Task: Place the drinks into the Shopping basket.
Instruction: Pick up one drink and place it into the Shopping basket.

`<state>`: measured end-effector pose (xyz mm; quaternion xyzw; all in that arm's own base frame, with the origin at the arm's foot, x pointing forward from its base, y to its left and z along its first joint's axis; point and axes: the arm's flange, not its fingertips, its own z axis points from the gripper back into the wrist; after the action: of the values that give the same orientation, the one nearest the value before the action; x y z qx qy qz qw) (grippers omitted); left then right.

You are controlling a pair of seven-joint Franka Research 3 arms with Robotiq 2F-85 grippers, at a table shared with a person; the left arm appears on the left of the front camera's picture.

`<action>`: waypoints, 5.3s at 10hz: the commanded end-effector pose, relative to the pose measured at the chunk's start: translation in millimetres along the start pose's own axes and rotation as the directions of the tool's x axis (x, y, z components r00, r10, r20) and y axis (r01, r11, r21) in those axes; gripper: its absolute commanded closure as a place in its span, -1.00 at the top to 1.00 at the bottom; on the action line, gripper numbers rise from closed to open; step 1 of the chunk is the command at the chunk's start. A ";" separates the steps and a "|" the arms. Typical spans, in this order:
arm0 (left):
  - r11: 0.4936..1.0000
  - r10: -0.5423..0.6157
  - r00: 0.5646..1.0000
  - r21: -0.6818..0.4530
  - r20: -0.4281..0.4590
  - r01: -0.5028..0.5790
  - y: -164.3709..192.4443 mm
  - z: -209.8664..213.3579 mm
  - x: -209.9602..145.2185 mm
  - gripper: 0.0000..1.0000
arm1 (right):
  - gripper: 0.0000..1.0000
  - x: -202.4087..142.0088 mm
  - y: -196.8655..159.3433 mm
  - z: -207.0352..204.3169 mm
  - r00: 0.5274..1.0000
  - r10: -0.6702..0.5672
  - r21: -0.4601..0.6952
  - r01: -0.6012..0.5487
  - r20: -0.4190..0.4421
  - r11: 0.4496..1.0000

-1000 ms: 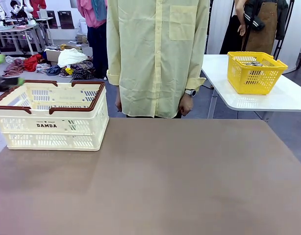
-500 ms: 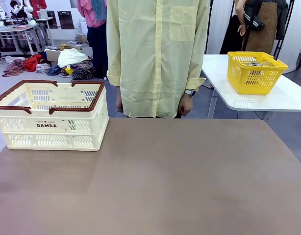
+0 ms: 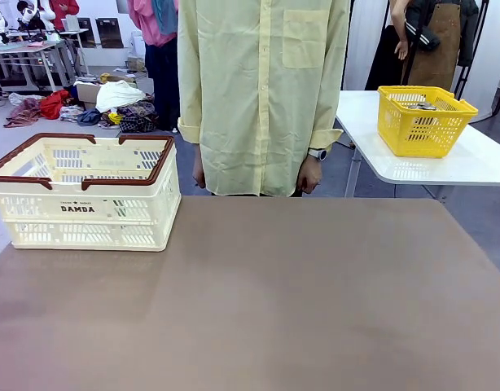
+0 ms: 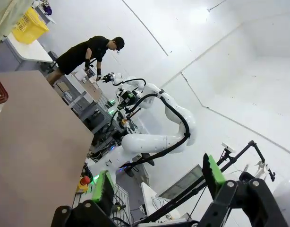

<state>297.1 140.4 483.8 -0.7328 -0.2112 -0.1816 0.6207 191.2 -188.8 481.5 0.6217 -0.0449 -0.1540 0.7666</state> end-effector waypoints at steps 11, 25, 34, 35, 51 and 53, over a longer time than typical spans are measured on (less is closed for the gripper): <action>1.000 -0.009 1.000 -0.005 0.014 0.009 -0.8 -2.2 -2.8 1.00 | 1.00 -0.4 3.4 1.3 1.000 0.006 0.014 -0.006 0.003 1.000; 1.000 -0.009 1.000 -0.005 0.014 0.009 -0.8 -2.2 -2.8 1.00 | 1.00 -0.4 3.4 1.3 1.000 0.006 0.014 -0.006 0.003 1.000; 1.000 -0.009 1.000 -0.005 0.014 0.009 -0.8 -2.2 -2.8 1.00 | 1.00 -0.4 3.4 1.3 1.000 0.006 0.014 -0.006 0.003 1.000; 1.000 -0.009 1.000 -0.005 0.014 0.009 -0.8 -2.2 -2.8 1.00 | 1.00 -0.4 3.4 1.3 1.000 0.006 0.014 -0.006 0.003 1.000; 0.227 0.355 0.509 0.601 -0.784 0.766 13.7 -308.5 58.6 1.00 | 1.00 -0.4 3.4 1.3 1.000 0.006 0.014 -0.006 0.003 1.000; 0.282 0.350 0.448 0.548 -0.823 0.787 17.6 -299.8 62.0 1.00 | 1.00 -0.4 3.4 1.3 1.000 0.006 0.014 -0.006 0.003 1.000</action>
<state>360.4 -160.7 560.1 -0.0050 -0.0148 -0.4632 0.8861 191.0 -189.0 481.9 0.6216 -0.0453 -0.1541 0.7667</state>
